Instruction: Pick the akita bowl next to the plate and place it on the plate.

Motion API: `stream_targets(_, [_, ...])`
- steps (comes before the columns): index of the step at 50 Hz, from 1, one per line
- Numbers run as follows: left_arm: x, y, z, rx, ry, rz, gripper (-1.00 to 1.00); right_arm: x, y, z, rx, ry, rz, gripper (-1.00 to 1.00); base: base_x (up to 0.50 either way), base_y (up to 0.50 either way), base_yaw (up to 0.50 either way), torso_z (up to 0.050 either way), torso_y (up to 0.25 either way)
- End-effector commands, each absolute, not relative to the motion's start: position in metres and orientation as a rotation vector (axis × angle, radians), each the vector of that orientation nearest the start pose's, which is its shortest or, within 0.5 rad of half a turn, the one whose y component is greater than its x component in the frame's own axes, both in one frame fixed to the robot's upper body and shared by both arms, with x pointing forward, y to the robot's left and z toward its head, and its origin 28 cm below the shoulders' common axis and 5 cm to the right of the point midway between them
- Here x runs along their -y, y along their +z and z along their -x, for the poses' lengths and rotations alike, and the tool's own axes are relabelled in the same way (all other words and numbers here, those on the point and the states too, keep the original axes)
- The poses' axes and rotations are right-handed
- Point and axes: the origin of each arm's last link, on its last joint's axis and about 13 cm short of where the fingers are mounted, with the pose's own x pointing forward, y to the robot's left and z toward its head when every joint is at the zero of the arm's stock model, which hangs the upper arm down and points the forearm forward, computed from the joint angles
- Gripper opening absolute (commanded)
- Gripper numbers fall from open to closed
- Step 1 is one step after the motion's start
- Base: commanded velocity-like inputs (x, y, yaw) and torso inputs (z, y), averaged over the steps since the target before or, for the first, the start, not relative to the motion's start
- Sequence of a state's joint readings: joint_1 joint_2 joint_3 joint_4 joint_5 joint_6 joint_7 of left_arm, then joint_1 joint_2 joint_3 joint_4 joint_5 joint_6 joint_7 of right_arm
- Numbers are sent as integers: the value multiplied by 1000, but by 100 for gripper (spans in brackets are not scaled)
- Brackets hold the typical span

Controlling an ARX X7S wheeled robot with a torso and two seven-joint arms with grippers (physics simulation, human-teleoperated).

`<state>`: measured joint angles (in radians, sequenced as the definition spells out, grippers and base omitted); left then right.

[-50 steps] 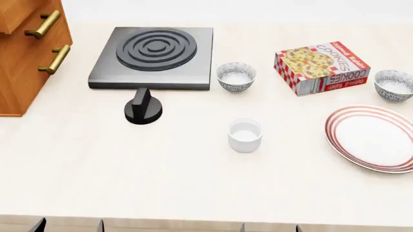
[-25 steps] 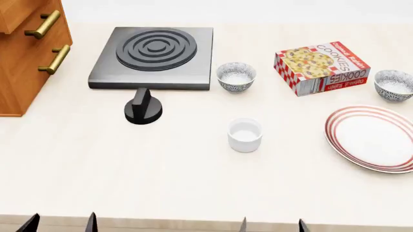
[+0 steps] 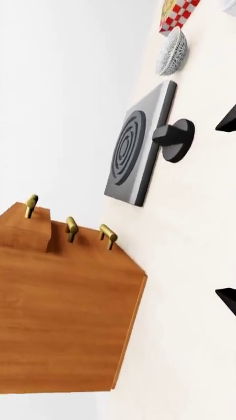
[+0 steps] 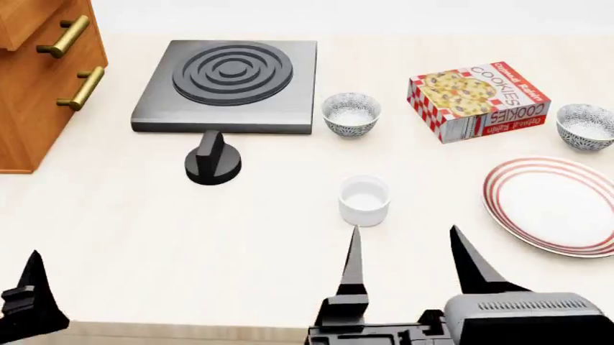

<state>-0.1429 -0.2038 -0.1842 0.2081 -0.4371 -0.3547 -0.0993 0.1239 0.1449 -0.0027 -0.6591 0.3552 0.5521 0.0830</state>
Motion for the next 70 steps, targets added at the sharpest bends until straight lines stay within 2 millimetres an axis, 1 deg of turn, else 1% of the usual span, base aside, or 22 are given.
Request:
stream_targets(1, [-304, 85, -244, 84, 252, 284, 100, 106, 177, -204, 332, 198, -184, 100, 0, 0, 0, 0, 0])
stream_targets(3, [-305, 80, -245, 82, 250, 277, 100, 107, 179, -204, 337, 196, -184, 100, 0, 0, 0, 0, 0])
stream_targets(4, [-306, 78, -247, 64, 271, 309, 100, 107, 181, -203, 349, 193, -182, 100, 0, 0, 0, 0, 0])
stream_targets(7, [-305, 83, -245, 83, 259, 336, 100, 109, 181, -202, 357, 182, -184, 100, 0, 0, 0, 0, 0])
stream_targets(14, [-304, 79, -246, 93, 257, 312, 100, 111, 179, -203, 340, 176, -205, 100, 0, -46, 0, 0, 0])
stream_targets(19, [-304, 82, -245, 91, 261, 319, 100, 111, 177, -204, 336, 180, -218, 100, 0, -358, 0, 0, 0])
stream_targets(44, [-304, 78, -247, 88, 266, 305, 100, 112, 174, -206, 316, 163, -215, 100, 0, -371, 0, 0, 0])
stream_targets(70, [-304, 78, -247, 89, 267, 304, 100, 113, 176, -205, 319, 160, -215, 100, 0, -371, 0, 0, 0])
